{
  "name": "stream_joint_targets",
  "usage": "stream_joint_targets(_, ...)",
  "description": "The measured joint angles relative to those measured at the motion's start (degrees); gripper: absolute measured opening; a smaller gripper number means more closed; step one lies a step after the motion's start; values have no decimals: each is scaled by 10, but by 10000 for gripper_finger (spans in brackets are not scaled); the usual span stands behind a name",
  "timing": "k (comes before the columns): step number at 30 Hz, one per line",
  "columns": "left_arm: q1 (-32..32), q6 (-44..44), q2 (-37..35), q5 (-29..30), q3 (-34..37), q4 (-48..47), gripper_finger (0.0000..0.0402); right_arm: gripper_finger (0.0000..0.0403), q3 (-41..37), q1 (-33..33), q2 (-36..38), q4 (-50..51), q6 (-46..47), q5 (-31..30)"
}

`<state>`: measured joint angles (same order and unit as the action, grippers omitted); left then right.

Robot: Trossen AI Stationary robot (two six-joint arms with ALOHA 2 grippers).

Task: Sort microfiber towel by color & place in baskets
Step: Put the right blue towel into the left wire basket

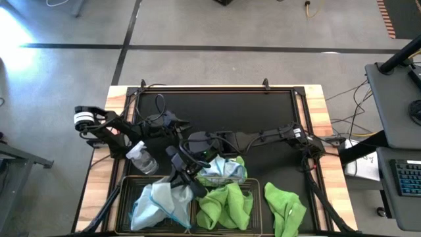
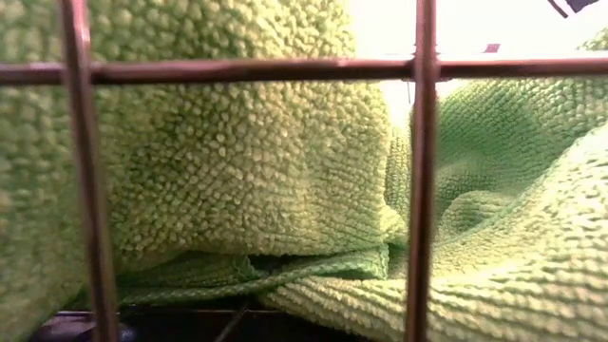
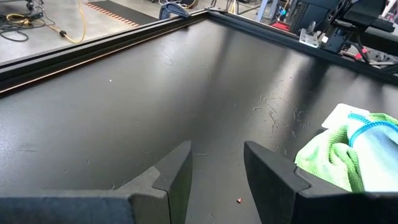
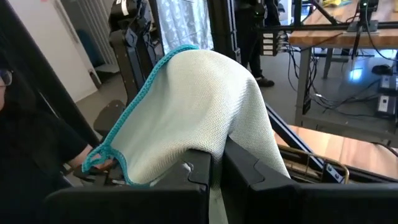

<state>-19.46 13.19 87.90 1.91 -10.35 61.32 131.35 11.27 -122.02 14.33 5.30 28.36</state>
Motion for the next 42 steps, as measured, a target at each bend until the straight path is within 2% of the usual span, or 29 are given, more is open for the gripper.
stream_joint_targets(4,0,0,0,0,0,-1,130,14,0,0,0,3,-16,0)
stream_joint_targets(7,0,0,0,0,0,-1,130,30,-1,-2,0,4,-35,0)
stream_joint_targets(16,0,0,0,0,0,-3,130,142,-2,-3,0,4,-59,-13)
stream_joint_targets(21,0,0,0,0,0,-5,130,178,-2,-3,0,-6,-62,-29)
stream_joint_targets(27,0,0,0,0,0,-5,130,182,-7,-3,0,-120,-65,-30)
stream_joint_targets(30,0,0,0,0,0,-5,130,177,-7,-3,0,-133,-46,-29)
stream_joint_targets(36,0,-2,0,0,0,-5,130,168,-10,-3,0,-50,-23,-35)
stream_joint_targets(40,0,-2,0,0,0,-5,130,164,-11,-3,0,36,-24,-85)
stream_joint_targets(42,0,-2,0,0,0,-5,130,164,-11,-4,0,63,-23,-89)
